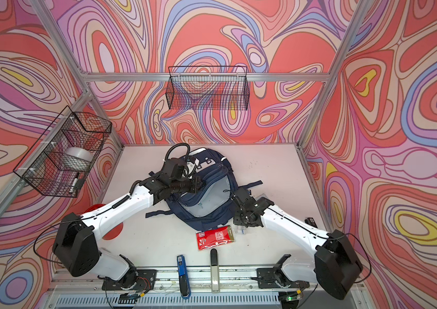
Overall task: Pack books, pencil case, and school supplies into a backpack
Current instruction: Pick up the compass set from the bottom-center of the table, then place the compass set in the student bag.
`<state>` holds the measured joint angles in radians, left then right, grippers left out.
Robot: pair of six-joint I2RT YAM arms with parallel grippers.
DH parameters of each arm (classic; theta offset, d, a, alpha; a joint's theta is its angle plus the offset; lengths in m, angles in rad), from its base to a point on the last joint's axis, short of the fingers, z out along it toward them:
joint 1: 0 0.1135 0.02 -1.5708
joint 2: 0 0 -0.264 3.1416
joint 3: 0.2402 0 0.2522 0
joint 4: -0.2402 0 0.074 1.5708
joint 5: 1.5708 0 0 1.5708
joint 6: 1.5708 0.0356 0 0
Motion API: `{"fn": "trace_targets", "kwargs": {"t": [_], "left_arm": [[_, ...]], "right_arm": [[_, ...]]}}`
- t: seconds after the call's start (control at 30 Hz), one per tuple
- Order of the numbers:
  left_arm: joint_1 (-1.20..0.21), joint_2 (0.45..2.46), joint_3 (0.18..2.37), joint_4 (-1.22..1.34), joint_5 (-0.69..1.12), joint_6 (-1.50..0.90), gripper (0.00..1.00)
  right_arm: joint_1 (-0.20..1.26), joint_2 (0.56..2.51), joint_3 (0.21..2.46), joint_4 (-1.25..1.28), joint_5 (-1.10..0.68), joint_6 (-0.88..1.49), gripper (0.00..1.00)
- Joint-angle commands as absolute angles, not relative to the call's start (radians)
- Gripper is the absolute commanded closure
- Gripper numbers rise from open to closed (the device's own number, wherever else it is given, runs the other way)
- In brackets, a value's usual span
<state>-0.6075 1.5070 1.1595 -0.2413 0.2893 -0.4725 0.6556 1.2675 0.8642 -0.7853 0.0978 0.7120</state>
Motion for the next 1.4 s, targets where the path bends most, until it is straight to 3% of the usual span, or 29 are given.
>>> {"fn": "trace_targets", "kwargs": {"t": [0.0,0.33,0.5,0.73,1.0,1.2,1.37], "left_arm": [[-0.603,1.510,1.179,-0.203,0.323,-0.516,1.00],[-0.587,1.507,1.254,-0.251,0.318,-0.491,1.00],[-0.555,1.529,1.402,-0.402,0.313,-0.427,1.00],[-0.552,1.515,1.349,-0.323,0.375,-0.486,1.00],[-0.552,1.519,1.389,-0.308,0.416,-0.509,1.00],[-0.552,1.478,1.296,-0.271,0.411,-0.556,1.00],[-0.551,1.468,1.225,-0.236,0.386,-0.566,1.00]], "right_arm": [[0.661,1.301,0.960,-0.731,0.109,0.674,0.74],[0.651,1.702,1.282,-0.492,0.013,0.646,0.76],[0.642,1.715,1.200,-0.268,0.050,0.688,0.75],[0.655,1.765,1.047,0.059,-0.024,0.884,0.77],[0.684,1.906,1.132,0.172,0.022,0.893,0.75],[0.672,1.967,1.159,0.267,0.028,0.907,0.75],[0.671,1.932,1.120,0.199,0.025,0.887,0.59]]}}
